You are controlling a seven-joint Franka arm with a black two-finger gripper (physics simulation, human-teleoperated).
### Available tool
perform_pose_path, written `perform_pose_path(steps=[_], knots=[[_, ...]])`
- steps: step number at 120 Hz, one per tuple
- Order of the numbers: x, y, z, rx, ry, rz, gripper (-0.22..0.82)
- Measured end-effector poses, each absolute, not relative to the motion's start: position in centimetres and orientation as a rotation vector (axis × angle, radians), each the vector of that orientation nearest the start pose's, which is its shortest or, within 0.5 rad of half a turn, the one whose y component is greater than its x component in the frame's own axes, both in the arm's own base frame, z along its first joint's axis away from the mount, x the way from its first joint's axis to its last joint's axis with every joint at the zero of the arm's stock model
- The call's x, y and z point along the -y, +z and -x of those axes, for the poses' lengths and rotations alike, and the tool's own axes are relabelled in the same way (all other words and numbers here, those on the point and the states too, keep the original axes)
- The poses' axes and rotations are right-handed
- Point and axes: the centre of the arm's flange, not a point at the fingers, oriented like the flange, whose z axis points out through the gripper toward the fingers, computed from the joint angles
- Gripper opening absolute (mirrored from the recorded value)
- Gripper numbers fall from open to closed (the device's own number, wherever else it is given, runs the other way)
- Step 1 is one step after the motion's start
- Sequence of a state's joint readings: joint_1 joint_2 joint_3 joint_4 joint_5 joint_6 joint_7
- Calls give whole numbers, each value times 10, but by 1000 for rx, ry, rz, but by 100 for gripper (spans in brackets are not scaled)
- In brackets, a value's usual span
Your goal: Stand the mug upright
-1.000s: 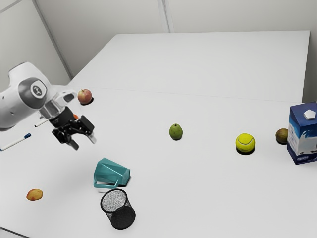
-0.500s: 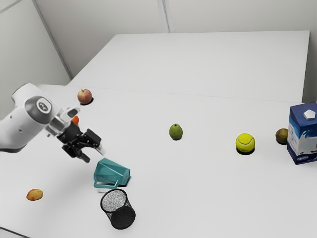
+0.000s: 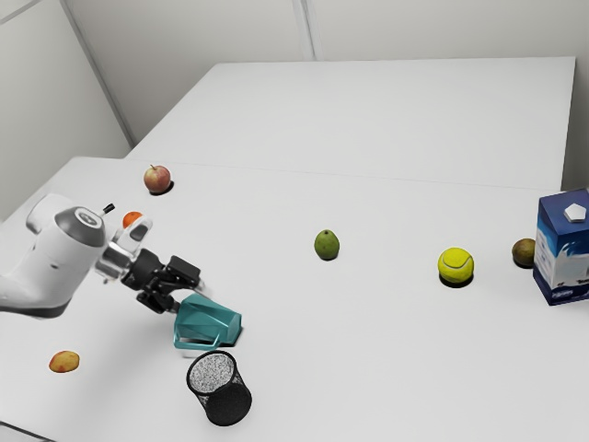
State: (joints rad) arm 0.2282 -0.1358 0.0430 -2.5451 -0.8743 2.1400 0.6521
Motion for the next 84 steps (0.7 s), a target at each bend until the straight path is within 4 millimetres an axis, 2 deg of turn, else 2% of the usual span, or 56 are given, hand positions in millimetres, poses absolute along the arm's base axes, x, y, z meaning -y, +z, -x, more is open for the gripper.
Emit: perform_pose_path(steps=[12,22,30,55,84], knots=[[-80,306,-416,-247,119,-2390,56],[-79,303,-415,-236,137,-2374,50],[-77,299,-413,-230,144,-2362,42],[-76,299,-412,-180,183,-2354,5],[-74,312,-414,-108,243,-2364,-10]])
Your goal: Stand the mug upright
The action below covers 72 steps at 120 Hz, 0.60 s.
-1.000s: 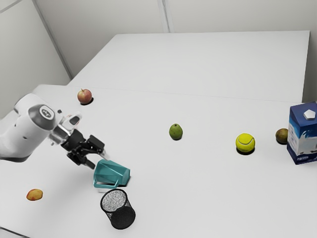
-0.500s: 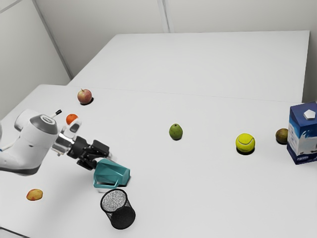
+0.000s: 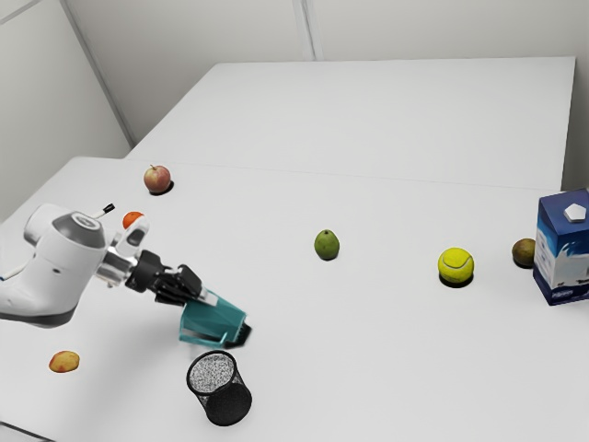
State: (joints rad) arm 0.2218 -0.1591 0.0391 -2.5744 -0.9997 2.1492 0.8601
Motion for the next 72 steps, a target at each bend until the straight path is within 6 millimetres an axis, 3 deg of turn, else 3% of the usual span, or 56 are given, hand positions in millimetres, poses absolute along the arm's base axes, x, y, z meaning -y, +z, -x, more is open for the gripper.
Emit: perform_pose_path(steps=[31,72], knots=[[-55,355,-427,46,346,-2383,-14],[-32,433,-480,397,333,-2601,-14]])
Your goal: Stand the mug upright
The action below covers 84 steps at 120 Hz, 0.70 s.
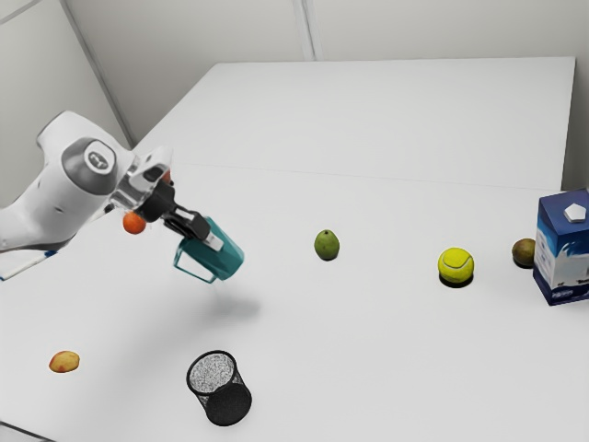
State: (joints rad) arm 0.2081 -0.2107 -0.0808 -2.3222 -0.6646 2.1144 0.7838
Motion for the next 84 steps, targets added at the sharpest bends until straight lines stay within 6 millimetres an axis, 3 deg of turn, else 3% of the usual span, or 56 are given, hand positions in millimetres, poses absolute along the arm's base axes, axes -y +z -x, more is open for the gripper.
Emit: perform_pose_path(steps=[13,44,63,84], knots=[[-25,444,-490,-602,-331,3475,-14],[-13,435,-502,-589,-70,3276,-14],[6,429,-503,-568,-48,3170,-14],[12,411,-497,-488,-67,3111,-14]])
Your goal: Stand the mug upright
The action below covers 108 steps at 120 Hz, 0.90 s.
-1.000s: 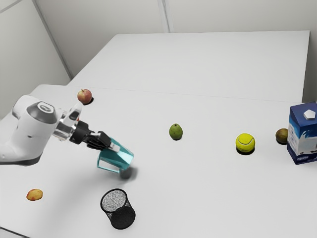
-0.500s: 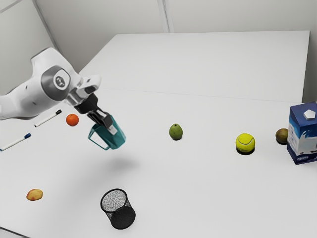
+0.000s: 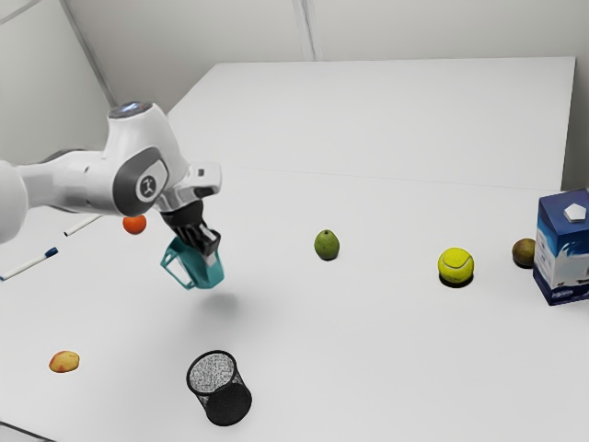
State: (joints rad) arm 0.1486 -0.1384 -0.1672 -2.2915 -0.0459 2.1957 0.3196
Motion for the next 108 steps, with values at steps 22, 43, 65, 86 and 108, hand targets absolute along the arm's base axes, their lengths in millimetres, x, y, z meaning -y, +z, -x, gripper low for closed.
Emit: perform_pose_path(steps=[22,43,65,86,108], knots=[[16,397,-495,-412,-129,3073,-14],[17,382,-485,-328,-158,3070,-14],[20,368,-476,-257,-157,3077,-14],[21,361,-474,-198,-162,3084,-14],[23,356,-477,-176,-184,3070,-14]])
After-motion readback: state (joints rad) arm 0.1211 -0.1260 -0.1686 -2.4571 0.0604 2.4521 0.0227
